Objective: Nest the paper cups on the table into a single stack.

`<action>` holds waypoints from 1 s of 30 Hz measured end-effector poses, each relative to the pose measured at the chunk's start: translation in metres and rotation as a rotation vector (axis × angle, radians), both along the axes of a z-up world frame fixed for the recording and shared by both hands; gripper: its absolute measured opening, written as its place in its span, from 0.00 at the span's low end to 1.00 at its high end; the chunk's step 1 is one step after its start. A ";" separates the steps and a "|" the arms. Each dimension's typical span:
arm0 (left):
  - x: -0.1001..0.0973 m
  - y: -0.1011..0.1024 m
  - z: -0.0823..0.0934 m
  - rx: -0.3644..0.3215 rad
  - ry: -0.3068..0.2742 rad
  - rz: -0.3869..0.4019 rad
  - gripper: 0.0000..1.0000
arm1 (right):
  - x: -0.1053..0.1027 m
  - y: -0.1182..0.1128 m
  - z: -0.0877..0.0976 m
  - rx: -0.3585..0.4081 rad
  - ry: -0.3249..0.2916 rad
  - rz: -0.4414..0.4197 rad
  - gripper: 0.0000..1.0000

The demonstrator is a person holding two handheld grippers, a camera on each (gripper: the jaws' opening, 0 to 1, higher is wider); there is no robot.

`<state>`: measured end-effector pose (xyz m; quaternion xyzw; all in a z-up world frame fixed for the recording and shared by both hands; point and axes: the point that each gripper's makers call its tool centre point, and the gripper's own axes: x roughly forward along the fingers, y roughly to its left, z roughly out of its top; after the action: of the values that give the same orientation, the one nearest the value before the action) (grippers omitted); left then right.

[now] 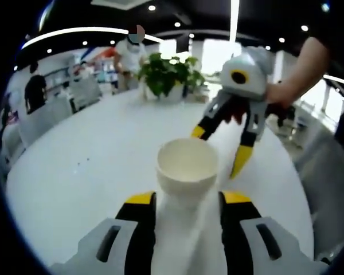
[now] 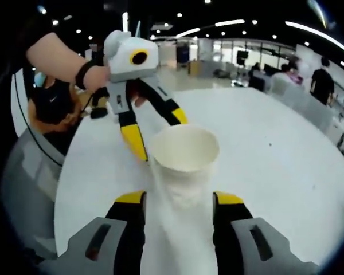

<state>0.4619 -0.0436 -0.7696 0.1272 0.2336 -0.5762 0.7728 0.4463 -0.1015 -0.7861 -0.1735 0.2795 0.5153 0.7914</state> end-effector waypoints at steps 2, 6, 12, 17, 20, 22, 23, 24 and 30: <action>-0.004 0.002 0.003 0.000 -0.004 0.013 0.41 | -0.003 -0.002 0.004 0.004 0.000 -0.012 0.43; -0.014 0.008 0.014 -0.036 -0.002 0.057 0.43 | -0.014 -0.004 0.014 0.005 -0.017 -0.031 0.44; -0.037 0.020 0.031 -0.051 -0.014 0.099 0.46 | -0.034 -0.012 0.024 0.022 -0.023 -0.065 0.47; -0.052 0.032 0.049 -0.076 -0.031 0.170 0.52 | -0.053 -0.022 0.038 0.055 -0.039 -0.116 0.51; -0.062 0.037 0.054 -0.093 -0.025 0.195 0.55 | -0.064 -0.028 0.041 0.077 -0.035 -0.146 0.56; -0.070 0.040 0.058 -0.095 -0.037 0.206 0.56 | -0.073 -0.033 0.041 0.086 -0.029 -0.162 0.59; -0.076 0.042 0.061 -0.099 -0.040 0.211 0.56 | -0.079 -0.036 0.041 0.087 -0.028 -0.172 0.60; -0.079 0.043 0.063 -0.105 -0.040 0.216 0.56 | -0.082 -0.038 0.042 0.089 -0.029 -0.177 0.61; -0.095 0.046 0.076 -0.151 -0.053 0.257 0.59 | -0.104 -0.054 0.046 0.104 -0.032 -0.225 0.67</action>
<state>0.3667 0.0027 -0.6933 0.0527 0.1834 -0.4851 0.8534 0.3420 -0.1551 -0.7404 -0.1079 0.2575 0.4344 0.8564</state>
